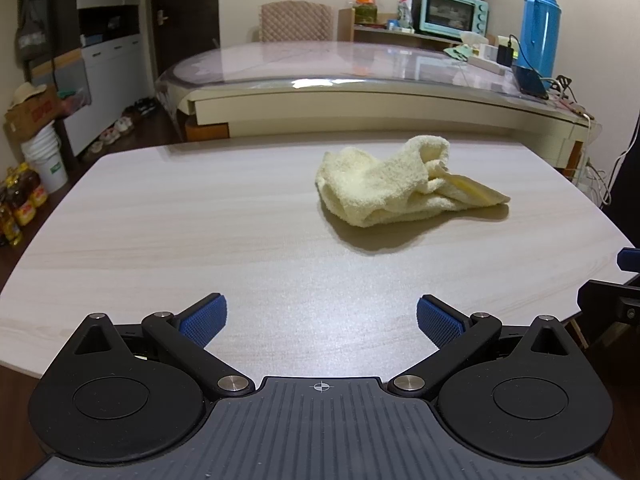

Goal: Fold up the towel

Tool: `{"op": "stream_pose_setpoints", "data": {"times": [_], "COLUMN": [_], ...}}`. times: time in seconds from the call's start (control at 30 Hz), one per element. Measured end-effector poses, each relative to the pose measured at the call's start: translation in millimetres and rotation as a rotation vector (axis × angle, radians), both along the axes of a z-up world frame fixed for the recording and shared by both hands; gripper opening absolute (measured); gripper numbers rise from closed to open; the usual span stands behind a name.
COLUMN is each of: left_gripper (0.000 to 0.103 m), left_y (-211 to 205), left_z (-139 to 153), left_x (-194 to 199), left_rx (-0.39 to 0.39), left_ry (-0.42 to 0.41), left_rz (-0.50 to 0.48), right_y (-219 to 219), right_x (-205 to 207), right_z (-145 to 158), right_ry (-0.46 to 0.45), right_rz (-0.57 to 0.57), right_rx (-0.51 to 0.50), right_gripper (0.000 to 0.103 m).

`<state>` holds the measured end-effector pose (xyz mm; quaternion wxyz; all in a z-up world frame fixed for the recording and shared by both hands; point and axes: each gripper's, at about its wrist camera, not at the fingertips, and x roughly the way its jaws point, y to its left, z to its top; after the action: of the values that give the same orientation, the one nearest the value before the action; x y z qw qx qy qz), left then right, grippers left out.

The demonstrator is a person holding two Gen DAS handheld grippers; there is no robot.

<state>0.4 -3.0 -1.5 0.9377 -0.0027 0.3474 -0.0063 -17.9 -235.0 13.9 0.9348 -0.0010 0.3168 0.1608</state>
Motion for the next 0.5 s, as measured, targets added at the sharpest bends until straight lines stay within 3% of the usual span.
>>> {"op": "stream_pose_setpoints", "data": {"times": [0.5], "left_gripper": [0.103], "left_y": [0.5], "left_z": [-1.0], "left_x": [4.1], "left_rx": [-0.001], "left_ry": [0.002], "left_rz": [-0.002], "right_y": [-0.7], "right_x": [7.1], "right_z": [0.2], "right_ry": [0.004], "right_rz": [-0.003], "right_rx": [-0.002], "right_gripper": [0.103]}}
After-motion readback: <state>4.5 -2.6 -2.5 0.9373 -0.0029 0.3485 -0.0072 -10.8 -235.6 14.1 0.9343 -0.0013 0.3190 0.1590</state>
